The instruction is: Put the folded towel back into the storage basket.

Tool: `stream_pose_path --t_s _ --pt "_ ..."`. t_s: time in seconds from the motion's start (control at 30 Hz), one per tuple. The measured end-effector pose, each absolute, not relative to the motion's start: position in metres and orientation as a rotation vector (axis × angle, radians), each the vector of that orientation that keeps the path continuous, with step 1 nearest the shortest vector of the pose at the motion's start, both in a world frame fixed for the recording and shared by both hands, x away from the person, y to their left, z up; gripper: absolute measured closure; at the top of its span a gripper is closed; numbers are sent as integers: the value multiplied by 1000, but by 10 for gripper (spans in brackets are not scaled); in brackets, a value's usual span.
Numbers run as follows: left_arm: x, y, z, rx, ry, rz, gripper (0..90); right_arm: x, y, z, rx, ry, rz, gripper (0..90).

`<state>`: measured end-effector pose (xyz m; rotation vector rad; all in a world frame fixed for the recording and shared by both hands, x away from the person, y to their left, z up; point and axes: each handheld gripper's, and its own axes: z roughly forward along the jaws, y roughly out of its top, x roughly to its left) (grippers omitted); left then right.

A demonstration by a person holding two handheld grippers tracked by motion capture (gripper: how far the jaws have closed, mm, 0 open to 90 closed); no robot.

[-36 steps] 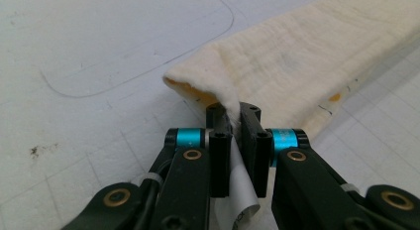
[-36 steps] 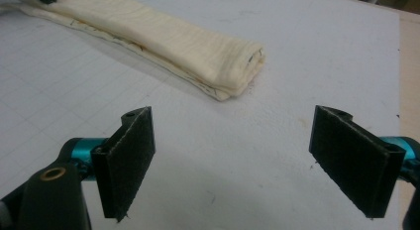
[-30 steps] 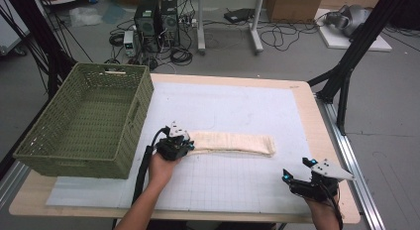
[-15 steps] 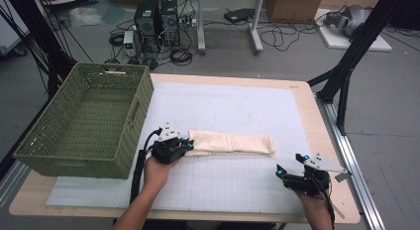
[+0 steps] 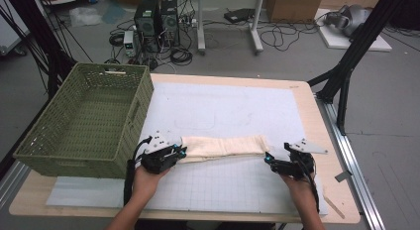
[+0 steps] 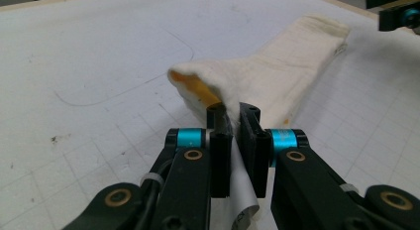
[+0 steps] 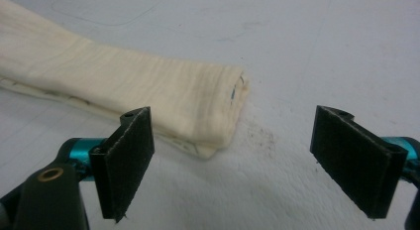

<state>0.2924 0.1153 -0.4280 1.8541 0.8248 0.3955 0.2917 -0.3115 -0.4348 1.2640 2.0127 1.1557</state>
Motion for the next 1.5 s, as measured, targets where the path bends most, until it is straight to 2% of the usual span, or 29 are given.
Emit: stream_pose_path --t_s 0.03,0.1,0.23,0.57,0.6,0.63,0.7,0.77,0.83,0.97,1.5 --pt "291 116 -428 1847 824 392 838 296 -308 -435 1258 2022 1142 169" --pt "289 118 -428 1840 819 394 837 305 -301 -437 1230 2043 1111 287" --pt "288 123 -428 1820 812 387 837 313 -296 -440 1256 2048 1099 277" --pt "285 127 -430 1822 798 396 836 327 -279 -451 1222 2152 979 409" --pt "285 127 -430 1823 795 398 836 327 -277 -451 1197 2160 971 455" --pt "285 127 -431 1820 798 399 836 326 -277 -451 1189 2186 996 551" --pt "285 127 -430 1817 795 396 836 327 -277 -451 1209 2191 1019 582" --pt "284 128 -430 1811 794 395 836 328 -281 -451 1284 2222 1084 668" --pt "284 128 -429 1807 795 393 836 328 -282 -451 1290 2222 1098 694" --pt "283 129 -429 1804 789 396 836 329 -281 -450 1348 2244 1132 807" --pt "278 129 -416 1752 745 422 842 328 -287 -438 1137 2151 1188 827"
